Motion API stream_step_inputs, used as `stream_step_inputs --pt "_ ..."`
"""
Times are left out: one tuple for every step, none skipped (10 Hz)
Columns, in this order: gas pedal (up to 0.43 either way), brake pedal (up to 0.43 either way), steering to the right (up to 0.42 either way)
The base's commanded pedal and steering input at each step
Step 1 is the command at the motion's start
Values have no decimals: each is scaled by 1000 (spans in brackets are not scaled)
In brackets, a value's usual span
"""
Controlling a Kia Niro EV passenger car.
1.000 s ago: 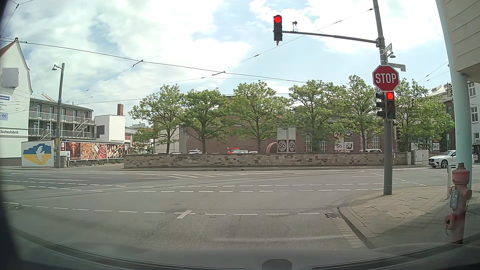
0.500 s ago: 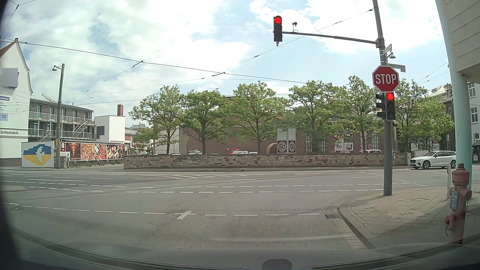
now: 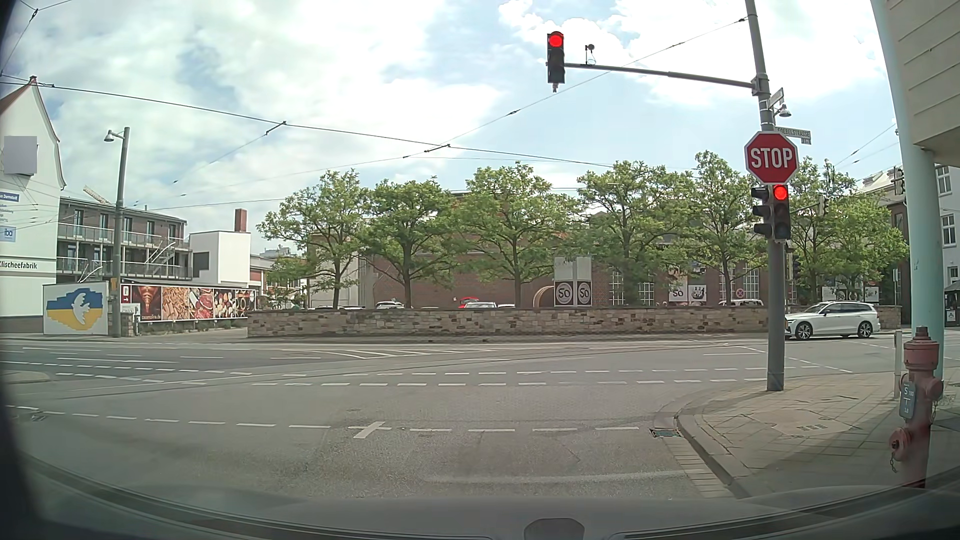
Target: Follow the waypoints while adhering to traffic rules and regulations
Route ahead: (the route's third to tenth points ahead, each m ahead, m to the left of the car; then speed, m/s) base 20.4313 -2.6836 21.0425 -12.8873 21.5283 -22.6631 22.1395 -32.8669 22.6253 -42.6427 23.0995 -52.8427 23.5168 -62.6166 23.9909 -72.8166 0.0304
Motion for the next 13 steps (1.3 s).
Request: stream_step_inputs --pt "0 299 37" --pt "0 311 37" --pt "0 323 37" --pt "0 335 37" --pt "0 335 37" --pt "0 335 37" --pt "0 335 37" --pt "0 329 37" --pt "0 329 37" --pt "0 311 37" --pt "0 311 37" --pt "0 317 37" --pt "0 317 37"
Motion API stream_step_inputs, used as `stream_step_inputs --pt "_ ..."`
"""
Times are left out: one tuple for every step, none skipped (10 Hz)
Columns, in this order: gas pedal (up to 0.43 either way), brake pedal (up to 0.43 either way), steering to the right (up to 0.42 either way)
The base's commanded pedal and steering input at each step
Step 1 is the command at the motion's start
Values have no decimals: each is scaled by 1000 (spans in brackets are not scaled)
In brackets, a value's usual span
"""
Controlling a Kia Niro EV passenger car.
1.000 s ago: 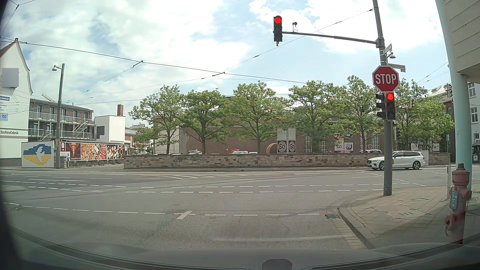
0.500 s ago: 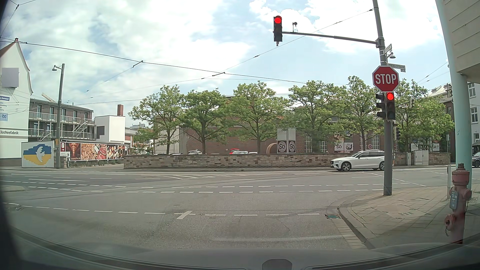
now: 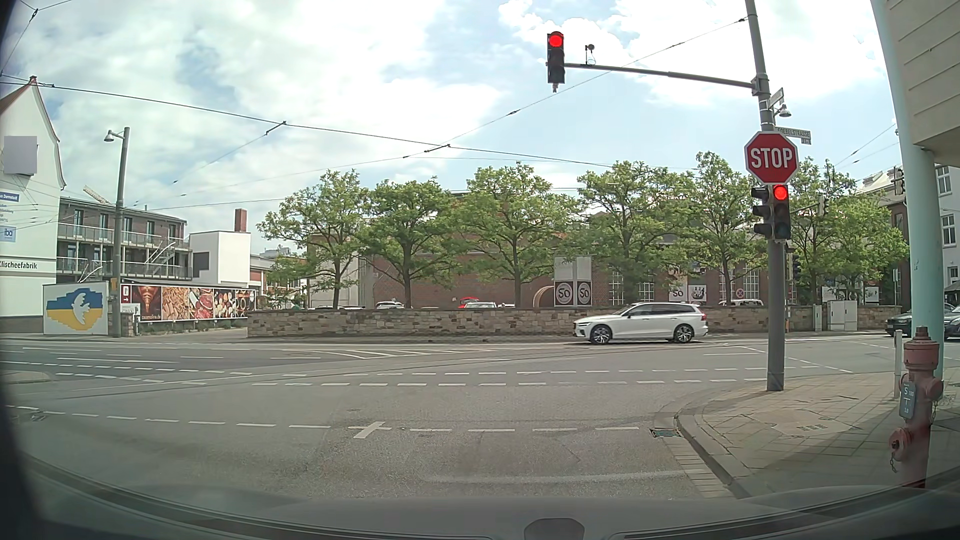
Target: Follow the waypoints while adhering to traffic rules and regulations
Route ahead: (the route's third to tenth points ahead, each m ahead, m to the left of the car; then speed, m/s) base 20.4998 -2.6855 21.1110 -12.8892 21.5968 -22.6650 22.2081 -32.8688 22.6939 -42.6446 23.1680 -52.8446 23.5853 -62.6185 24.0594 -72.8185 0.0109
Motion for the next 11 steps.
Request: stream_step_inputs --pt "0 323 36" --pt "0 323 37" --pt "0 323 37" --pt "0 323 37" --pt "0 323 36" --pt "0 323 37" --pt "0 323 36" --pt "0 323 36" --pt "0 323 36" --pt "0 323 36" --pt "0 323 36"
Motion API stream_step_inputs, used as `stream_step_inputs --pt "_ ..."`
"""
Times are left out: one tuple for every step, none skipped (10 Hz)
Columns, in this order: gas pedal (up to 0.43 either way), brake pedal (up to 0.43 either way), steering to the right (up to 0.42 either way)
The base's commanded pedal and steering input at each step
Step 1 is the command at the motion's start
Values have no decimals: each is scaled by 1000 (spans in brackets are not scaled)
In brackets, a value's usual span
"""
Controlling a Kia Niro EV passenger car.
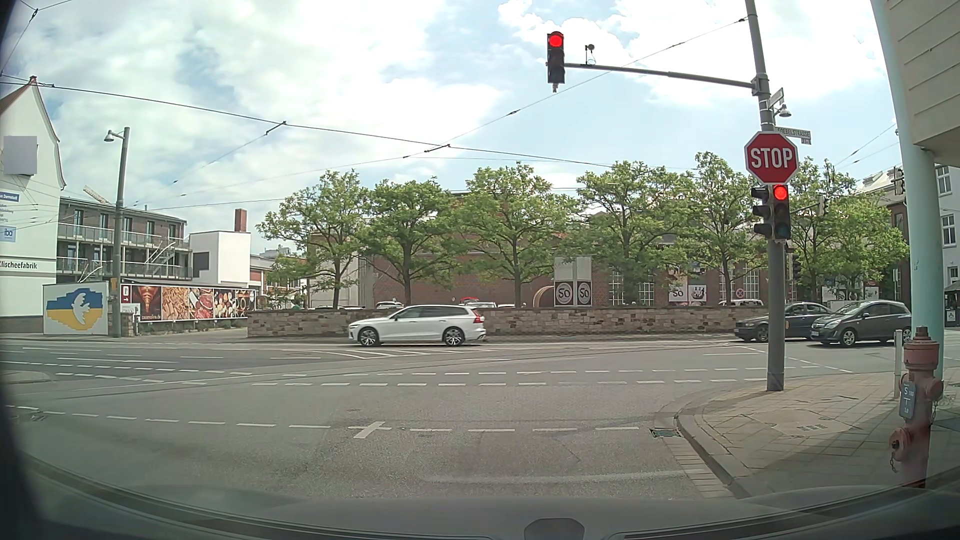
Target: Follow the waypoints while adhering to traffic rules and regulations
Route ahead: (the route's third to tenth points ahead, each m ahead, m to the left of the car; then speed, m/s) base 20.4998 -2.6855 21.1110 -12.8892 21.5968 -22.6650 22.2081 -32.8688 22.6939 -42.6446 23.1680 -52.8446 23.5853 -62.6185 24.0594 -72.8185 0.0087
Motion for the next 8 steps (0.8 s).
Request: stream_step_inputs --pt "0 323 36" --pt "0 323 36" --pt "0 323 36" --pt "0 323 36" --pt "0 323 36" --pt "0 323 36" --pt "0 323 36" --pt "0 323 36"
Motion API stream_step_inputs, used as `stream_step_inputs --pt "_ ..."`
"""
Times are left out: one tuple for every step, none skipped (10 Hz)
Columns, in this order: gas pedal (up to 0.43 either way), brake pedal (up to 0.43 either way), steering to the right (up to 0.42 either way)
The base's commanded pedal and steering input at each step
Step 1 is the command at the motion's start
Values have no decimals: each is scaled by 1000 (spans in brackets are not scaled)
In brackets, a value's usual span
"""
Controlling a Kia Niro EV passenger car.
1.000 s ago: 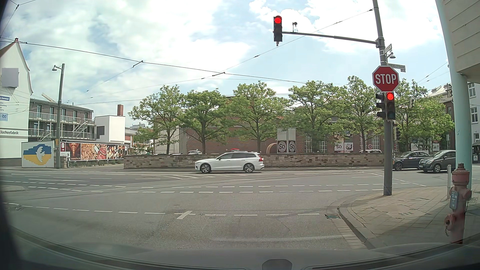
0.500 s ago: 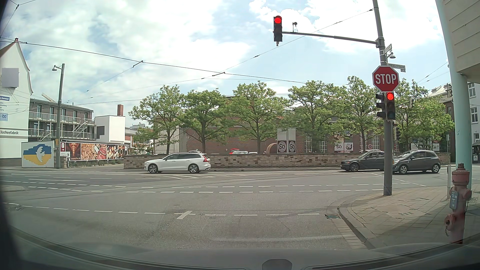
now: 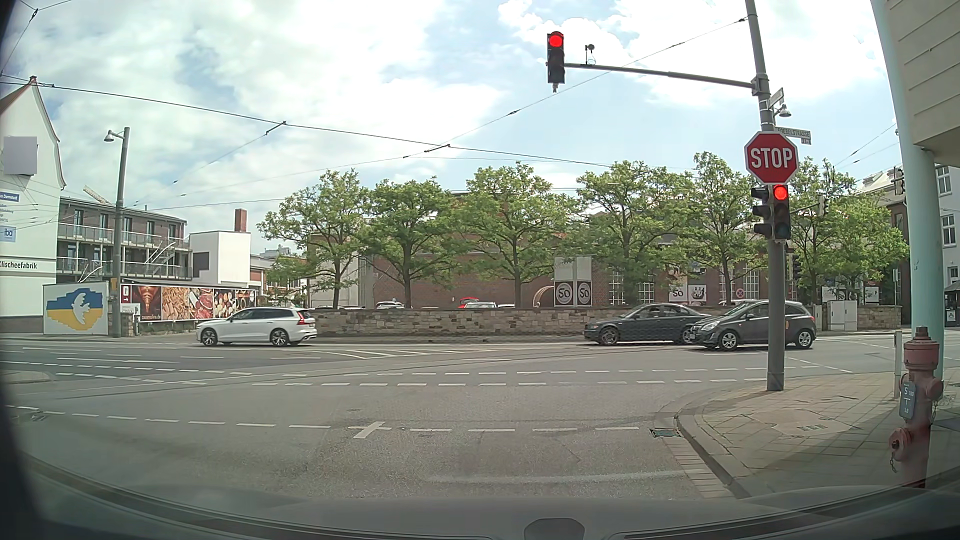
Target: Follow the waypoints while adhering to traffic rules and regulations
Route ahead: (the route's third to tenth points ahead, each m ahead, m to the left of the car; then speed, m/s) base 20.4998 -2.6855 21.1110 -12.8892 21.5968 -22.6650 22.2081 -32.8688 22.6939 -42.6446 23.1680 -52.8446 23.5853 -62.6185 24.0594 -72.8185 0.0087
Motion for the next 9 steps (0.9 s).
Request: stream_step_inputs --pt "0 323 36" --pt "0 323 36" --pt "0 323 36" --pt "0 323 36" --pt "0 323 36" --pt "0 323 36" --pt "0 323 36" --pt "0 323 36" --pt "0 323 36"
